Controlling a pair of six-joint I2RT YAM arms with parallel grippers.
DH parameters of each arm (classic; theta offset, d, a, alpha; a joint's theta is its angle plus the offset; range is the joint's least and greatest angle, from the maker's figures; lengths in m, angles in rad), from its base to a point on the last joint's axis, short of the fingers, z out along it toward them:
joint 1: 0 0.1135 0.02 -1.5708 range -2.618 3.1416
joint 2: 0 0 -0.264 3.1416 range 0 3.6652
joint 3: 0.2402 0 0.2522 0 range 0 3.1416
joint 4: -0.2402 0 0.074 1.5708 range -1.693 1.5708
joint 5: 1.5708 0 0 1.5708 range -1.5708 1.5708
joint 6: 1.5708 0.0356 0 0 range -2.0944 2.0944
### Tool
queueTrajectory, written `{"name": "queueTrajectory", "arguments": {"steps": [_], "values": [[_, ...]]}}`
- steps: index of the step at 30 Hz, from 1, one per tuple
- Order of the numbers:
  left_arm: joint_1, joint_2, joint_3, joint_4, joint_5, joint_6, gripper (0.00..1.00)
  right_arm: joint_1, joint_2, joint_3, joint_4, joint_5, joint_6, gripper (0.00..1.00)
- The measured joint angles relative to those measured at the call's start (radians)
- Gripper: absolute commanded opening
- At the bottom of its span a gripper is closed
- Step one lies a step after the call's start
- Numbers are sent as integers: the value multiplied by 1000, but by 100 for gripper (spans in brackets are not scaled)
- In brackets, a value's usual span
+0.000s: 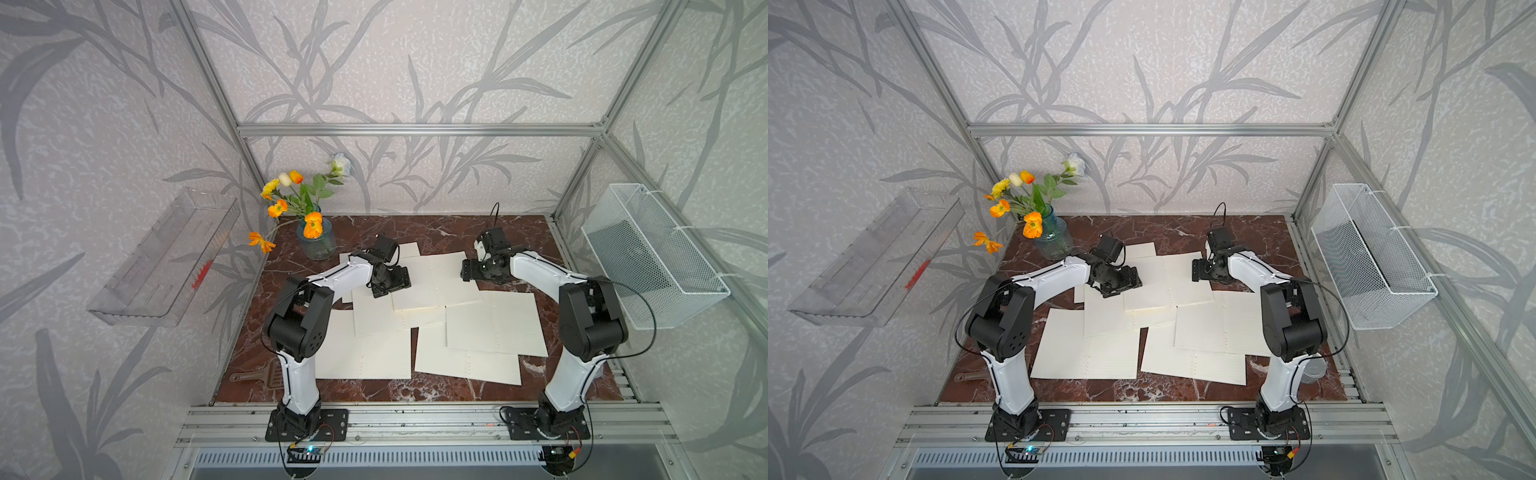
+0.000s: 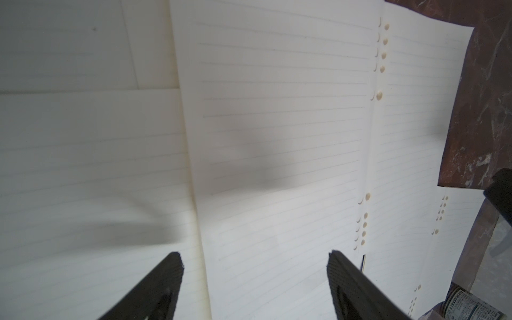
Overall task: Close the notebook
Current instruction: Close the notebook at the center of the board.
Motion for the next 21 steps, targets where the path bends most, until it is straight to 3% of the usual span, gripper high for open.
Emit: {"name": "queueTrajectory", "arguments": {"steps": [21], "values": [[0, 37, 0, 12, 32, -7, 79, 0, 61, -2, 2, -26, 5, 81]]}}
